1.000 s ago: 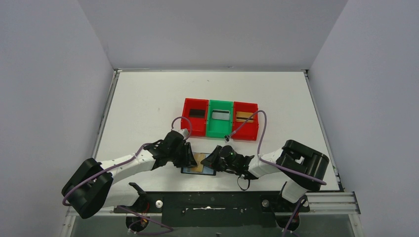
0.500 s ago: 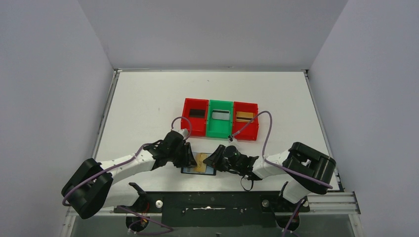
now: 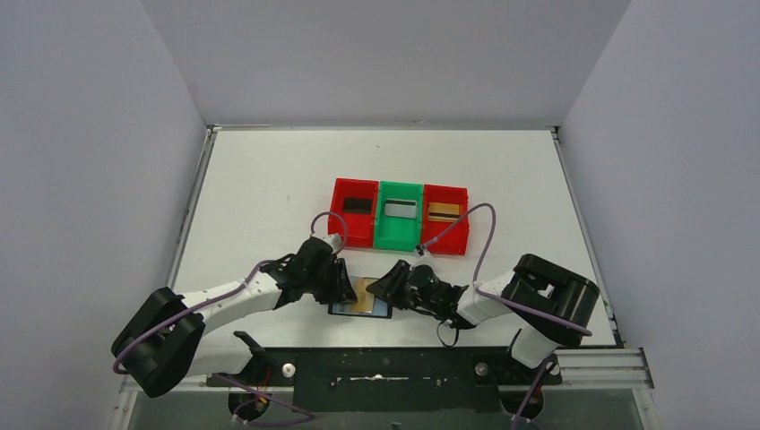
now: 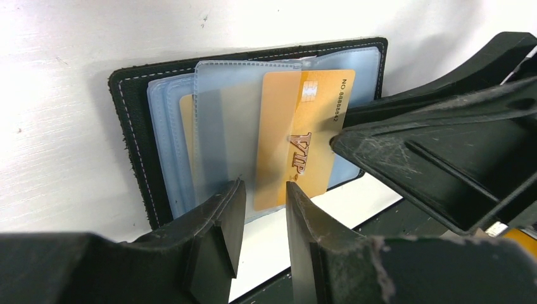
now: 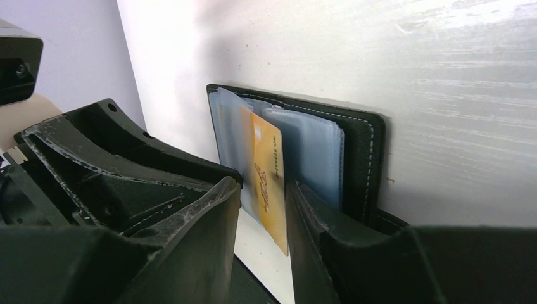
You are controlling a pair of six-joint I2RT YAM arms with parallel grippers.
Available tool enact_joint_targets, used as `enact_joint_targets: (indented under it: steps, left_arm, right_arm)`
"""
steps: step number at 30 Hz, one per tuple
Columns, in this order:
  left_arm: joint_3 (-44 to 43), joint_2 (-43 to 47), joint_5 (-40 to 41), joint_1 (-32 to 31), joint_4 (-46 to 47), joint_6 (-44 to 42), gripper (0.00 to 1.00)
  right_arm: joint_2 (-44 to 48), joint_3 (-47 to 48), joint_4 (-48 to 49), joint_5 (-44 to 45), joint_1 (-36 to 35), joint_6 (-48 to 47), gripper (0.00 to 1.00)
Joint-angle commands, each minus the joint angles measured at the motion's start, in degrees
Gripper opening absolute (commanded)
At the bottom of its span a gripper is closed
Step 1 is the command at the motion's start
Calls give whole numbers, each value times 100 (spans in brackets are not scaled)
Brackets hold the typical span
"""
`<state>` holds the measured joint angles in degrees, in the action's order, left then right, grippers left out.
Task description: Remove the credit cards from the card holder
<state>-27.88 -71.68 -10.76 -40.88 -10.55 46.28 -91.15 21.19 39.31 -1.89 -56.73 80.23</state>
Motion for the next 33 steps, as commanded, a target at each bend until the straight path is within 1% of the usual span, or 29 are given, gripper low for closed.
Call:
enact_joint_targets:
  steps: [1,4,7,10,16,19,21,24,27,30,33]
  left_arm:
    - [149,5,71,1,-86,-80,30]
    - [199,39,38,0,-31,-37,30]
    - [213,61,52,-1,-31,-9,30]
    - [204,89,127,1,-69,10,30]
    - [169,202,240,1,-109,64,30]
    - [141,214,255,1,-98,82,30]
    - [70,153,253,1,-109,68,30]
    - [-42,100,274,-1,-120,58,30]
    - [-115,154,322,1,-170,40,30]
    - [-114,214,333,5,-198,54,31]
    - [-108,247,321,4,-191,57,33]
  right_arm:
    - [-252,39,685,100,-110,-38,30]
    - [-306,-21,824,162,-149,-42,21]
    - [-283,-97,808,204,-150,38,8]
    - [-210,-177,773,245,-148,57,0]
    - [56,-249,613,205,-120,-201,0]
    - [147,-273,1035,30,-118,-580,0]
    - [239,-297,1128,27,-126,-665,0]
    - [494,-308,727,245,-146,-794,0]
    - [861,-285,-36,810,-211,-997,0]
    - [1146,-230,-579,991,-211,-1136,0]
    - [1308,-190,-729,1172,-289,-1345,0]
